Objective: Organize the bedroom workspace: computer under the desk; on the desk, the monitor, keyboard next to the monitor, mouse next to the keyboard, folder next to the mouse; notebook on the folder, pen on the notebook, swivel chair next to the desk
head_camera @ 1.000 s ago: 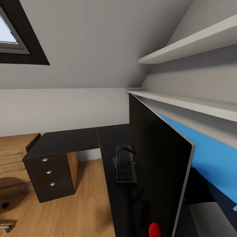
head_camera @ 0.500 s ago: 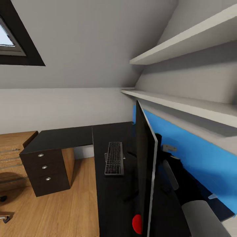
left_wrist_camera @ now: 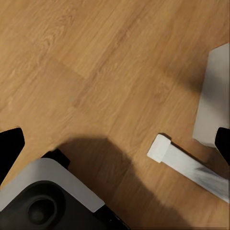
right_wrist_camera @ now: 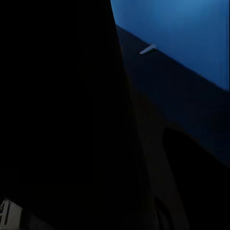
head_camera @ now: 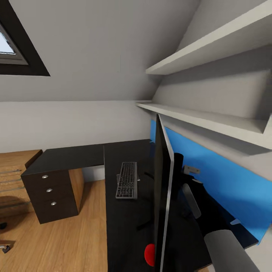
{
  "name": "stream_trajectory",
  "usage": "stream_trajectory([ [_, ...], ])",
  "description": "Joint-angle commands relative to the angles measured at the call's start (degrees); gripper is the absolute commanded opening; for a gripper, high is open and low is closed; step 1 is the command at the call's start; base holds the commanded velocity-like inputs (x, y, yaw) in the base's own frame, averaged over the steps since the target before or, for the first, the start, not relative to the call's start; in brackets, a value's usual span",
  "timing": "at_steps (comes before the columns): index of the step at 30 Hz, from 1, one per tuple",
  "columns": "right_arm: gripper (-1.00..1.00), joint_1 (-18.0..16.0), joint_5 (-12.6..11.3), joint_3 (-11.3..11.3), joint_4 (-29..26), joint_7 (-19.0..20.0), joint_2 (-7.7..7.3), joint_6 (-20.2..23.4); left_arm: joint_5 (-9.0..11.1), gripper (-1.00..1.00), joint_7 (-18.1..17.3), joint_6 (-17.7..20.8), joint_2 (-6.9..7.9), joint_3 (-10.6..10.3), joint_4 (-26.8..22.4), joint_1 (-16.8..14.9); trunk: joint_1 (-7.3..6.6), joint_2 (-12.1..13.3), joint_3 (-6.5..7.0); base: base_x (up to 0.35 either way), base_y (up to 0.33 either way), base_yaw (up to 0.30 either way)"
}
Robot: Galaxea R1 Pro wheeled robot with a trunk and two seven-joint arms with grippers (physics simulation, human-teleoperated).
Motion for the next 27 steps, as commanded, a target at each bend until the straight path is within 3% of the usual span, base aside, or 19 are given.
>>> stream_trajectory([
  [1, -1.0, -0.07, -0.38, 0.13, -0.06, -0.52, 0.02, 0.0, 0.45, 1.0, 0.3, 0.13, 0.01, -0.03, -0.17, 0.01, 0.0, -0.05, -0.05, -0.069, -0.27, 0.0],
  [11, -1.0, -0.04, -0.15, 0.33, 0.02, -0.53, 0.06, -0.06, 0.47, 1.0, 0.23, 0.12, 0.01, 0.04, -0.17, 0.02, 0.0, -0.05, -0.05, -0.072, -0.267, 0.067],
  [27, -1.0, 0.02, 0.02, 0.61, 0.03, -0.53, 0.06, -0.16, 1.14, 1.0, -0.45, 0.73, 0.1, 0.28, -0.17, 0.04, 0.0, -0.05, -0.05, -0.006, -0.024, 0.219],
])
